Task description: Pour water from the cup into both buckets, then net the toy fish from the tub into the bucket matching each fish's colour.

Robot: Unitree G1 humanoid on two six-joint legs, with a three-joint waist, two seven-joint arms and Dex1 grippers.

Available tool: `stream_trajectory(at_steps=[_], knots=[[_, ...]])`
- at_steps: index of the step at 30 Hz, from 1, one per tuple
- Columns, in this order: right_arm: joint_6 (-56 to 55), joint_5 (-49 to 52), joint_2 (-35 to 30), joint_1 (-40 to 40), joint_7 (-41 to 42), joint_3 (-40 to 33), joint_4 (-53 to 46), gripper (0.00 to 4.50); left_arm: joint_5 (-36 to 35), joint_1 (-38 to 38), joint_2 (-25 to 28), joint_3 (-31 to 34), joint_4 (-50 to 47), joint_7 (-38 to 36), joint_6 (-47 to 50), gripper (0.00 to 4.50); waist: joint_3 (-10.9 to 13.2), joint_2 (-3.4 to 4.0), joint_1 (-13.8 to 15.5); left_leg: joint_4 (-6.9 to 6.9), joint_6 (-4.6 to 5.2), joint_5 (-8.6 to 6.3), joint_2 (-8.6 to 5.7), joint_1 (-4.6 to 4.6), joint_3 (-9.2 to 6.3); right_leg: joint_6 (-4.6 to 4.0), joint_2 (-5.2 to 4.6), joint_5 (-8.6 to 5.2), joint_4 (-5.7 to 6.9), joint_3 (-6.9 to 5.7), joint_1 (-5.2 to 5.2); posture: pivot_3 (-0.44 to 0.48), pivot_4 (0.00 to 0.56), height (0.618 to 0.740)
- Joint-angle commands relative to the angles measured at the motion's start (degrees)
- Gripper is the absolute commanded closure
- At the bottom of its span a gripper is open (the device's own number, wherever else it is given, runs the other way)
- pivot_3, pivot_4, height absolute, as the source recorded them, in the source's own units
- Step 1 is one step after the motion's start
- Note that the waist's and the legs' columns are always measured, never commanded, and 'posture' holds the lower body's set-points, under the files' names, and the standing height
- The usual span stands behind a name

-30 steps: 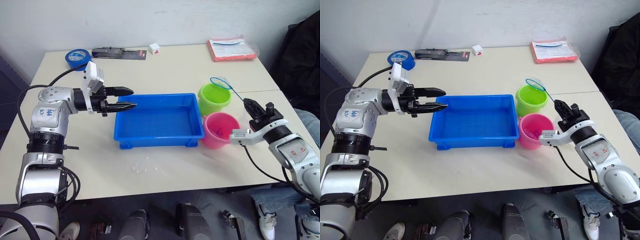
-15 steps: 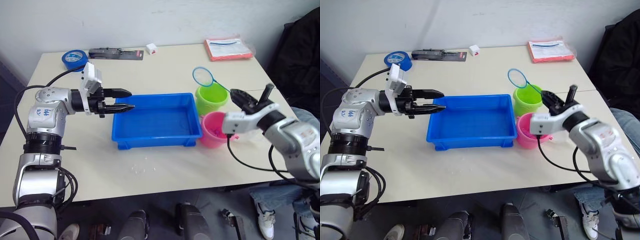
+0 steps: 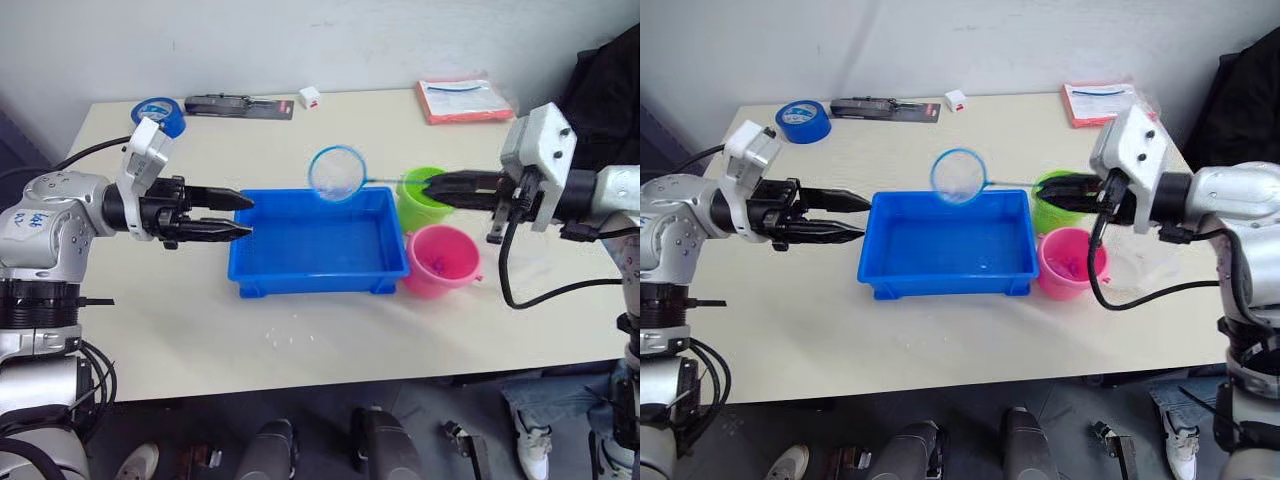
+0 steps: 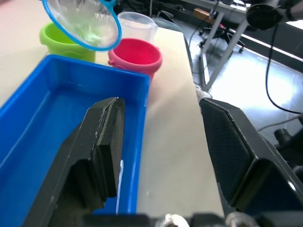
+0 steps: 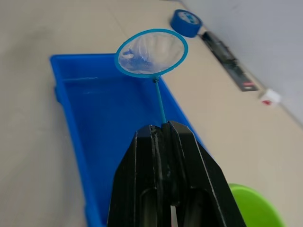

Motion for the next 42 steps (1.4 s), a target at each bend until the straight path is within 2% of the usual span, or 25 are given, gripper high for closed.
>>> stream_trajectory(at_steps=[1,7,11,14,23,28,30,31,34,36,39,42], knots=[[4.23,6.46,-0.51,2.61,4.30,2.83,-3.74,3.70,-0.52,2.00,2.01,-0.68,-4.72,-1.42,0.27,1.71,0.00,0.00,0.03,0.00,0.00,0.00,-0.02,-0.01,0.00,0.00,-0.01,0.00,-0.01,0.00,0.00,0.000,0.150,0.737],[-0.22,4.53,2.04,8.70,5.88,11.36,-4.31,3.70,0.32,5.96,1.38,-3.55,-11.84,0.40,-0.33,1.71,0.00,0.00,0.22,0.04,0.00,0.00,-0.05,-0.02,0.00,0.00,-0.04,0.00,0.00,0.04,0.01,0.000,0.150,0.737],[-3.41,0.75,4.84,11.02,3.51,15.70,-3.48,3.70,5.27,10.06,-1.06,-7.31,-13.76,3.05,-6.90,1.71,0.00,0.00,0.17,0.03,0.00,0.00,-0.05,-0.01,0.01,0.00,-0.03,0.00,0.01,0.04,-0.01,0.000,0.150,0.737],[-7.38,-3.93,7.55,12.93,1.30,20.27,-1.56,3.70,12.32,12.81,-2.77,-12.25,-12.75,5.15,-14.52,1.71,0.00,0.00,0.20,0.01,0.00,0.00,-0.04,-0.01,0.01,0.00,-0.02,0.00,-0.03,0.02,-0.01,0.000,0.150,0.737],[-16.30,-14.71,17.35,12.10,-4.11,28.39,9.56,3.70,16.82,15.46,-6.30,-18.53,-13.21,6.81,-16.85,1.71,0.00,0.00,0.16,0.03,0.00,0.00,-0.06,-0.01,0.02,0.00,-0.01,0.00,-0.02,0.02,-0.01,0.000,0.150,0.737],[-19.22,-17.70,18.87,11.46,-3.36,29.94,13.69,3.70,19.26,16.78,-6.19,-20.26,-12.82,7.42,-18.10,1.71,0.00,0.00,0.08,0.02,0.00,0.00,-0.06,0.00,0.01,0.00,0.01,0.00,-0.02,0.00,-0.02,0.000,0.150,0.737],[-19.42,-18.19,19.16,11.08,-2.97,29.97,14.91,2.68,19.52,17.11,-6.18,-20.14,-12.99,7.82,-18.11,1.71,0.00,0.00,0.10,0.02,0.00,0.00,-0.06,-0.01,0.01,0.00,0.01,0.00,-0.02,-0.01,-0.01,0.000,0.150,0.737],[-19.51,-18.26,19.20,10.97,-2.81,29.84,15.16,2.36,19.52,17.22,-6.27,-19.97,-13.12,8.11,-17.97,1.71,0.00,0.00,0.09,0.03,0.00,0.00,-0.06,-0.01,0.01,0.00,0.01,0.00,-0.02,-0.01,-0.01,0.000,0.150,0.737],[-19.37,-18.15,18.99,10.90,-2.42,29.35,14.95,1.02,19.48,17.25,-6.32,-19.70,-13.58,8.51,-17.45,1.71,0.00,0.00,0.09,0.03,0.00,0.00,-0.06,0.00,0.01,0.00,0.01,0.00,-0.02,0.00,-0.01,0.000,0.150,0.737],[-17.62,-17.35,16.34,11.41,-1.69,27.62,12.11,0.08,18.52,18.29,-6.44,-17.97,-14.63,10.06,-16.96,1.71,0.00,0.00,0.08,0.03,0.00,0.00,-0.05,-0.01,0.01,0.00,0.01,0.00,-0.02,0.00,-0.01,0.000,0.150,0.737],[-13.05,-13.58,9.77,13.72,-0.19,21.19,4.86,0.02,15.05,21.87,-6.53,-12.67,-17.88,14.04,-13.37,1.71,0.00,0.01,0.21,0.02,0.00,0.00,-0.07,-0.02,0.01,0.00,-0.01,0.00,-0.03,0.01,-0.02,0.000,0.150,0.737],[-8.63,-9.47,5.11,19.64,-0.97,15.14,-2.36,0.02,12.32,29.30,-6.26,-7.93,-22.99,18.00,-9.38,1.71,0.00,0.00,0.79,-0.02,0.02,-0.01,-0.07,-0.04,-0.01,0.00,-0.05,0.00,-0.11,0.03,-0.01,0.000,0.150,0.737]])
